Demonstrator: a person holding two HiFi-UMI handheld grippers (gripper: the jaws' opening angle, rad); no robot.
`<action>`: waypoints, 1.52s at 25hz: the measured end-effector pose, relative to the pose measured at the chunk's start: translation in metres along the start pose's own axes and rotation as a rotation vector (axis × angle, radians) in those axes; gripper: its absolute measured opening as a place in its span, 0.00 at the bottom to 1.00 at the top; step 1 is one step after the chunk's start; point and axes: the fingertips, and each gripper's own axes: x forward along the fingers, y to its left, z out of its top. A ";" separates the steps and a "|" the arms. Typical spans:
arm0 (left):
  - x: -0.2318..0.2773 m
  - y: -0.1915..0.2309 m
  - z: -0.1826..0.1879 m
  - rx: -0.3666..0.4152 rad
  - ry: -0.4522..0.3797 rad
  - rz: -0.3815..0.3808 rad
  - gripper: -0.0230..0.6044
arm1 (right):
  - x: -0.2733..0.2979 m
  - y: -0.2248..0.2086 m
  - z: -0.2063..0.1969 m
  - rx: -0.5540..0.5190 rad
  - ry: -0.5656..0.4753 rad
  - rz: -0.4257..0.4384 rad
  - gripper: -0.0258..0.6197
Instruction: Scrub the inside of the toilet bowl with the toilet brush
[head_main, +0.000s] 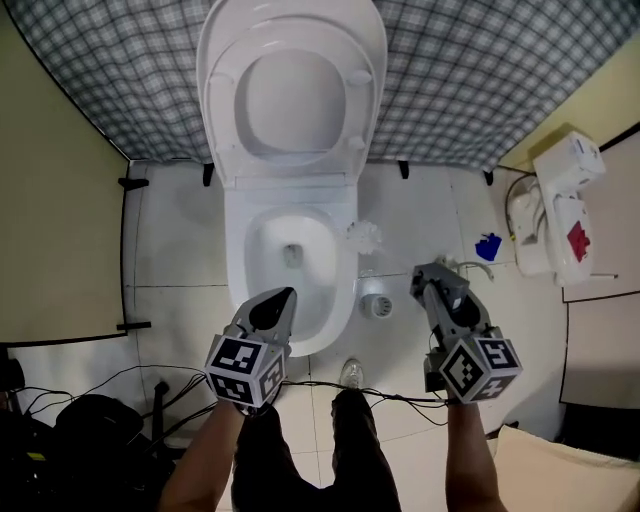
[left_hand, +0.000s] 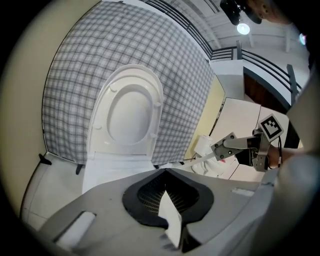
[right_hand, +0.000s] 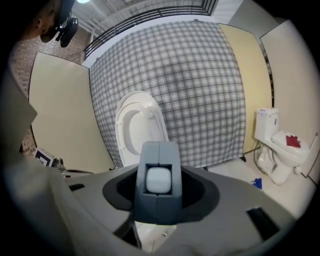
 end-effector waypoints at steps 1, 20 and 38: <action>0.004 -0.008 -0.003 0.003 0.006 -0.009 0.05 | -0.007 -0.013 -0.003 0.009 0.000 -0.020 0.35; 0.078 -0.092 -0.101 0.000 0.134 -0.109 0.05 | 0.016 -0.158 -0.224 0.023 0.367 -0.177 0.35; 0.089 -0.068 -0.137 -0.037 0.108 -0.100 0.05 | 0.108 -0.165 -0.342 -0.148 0.559 -0.191 0.35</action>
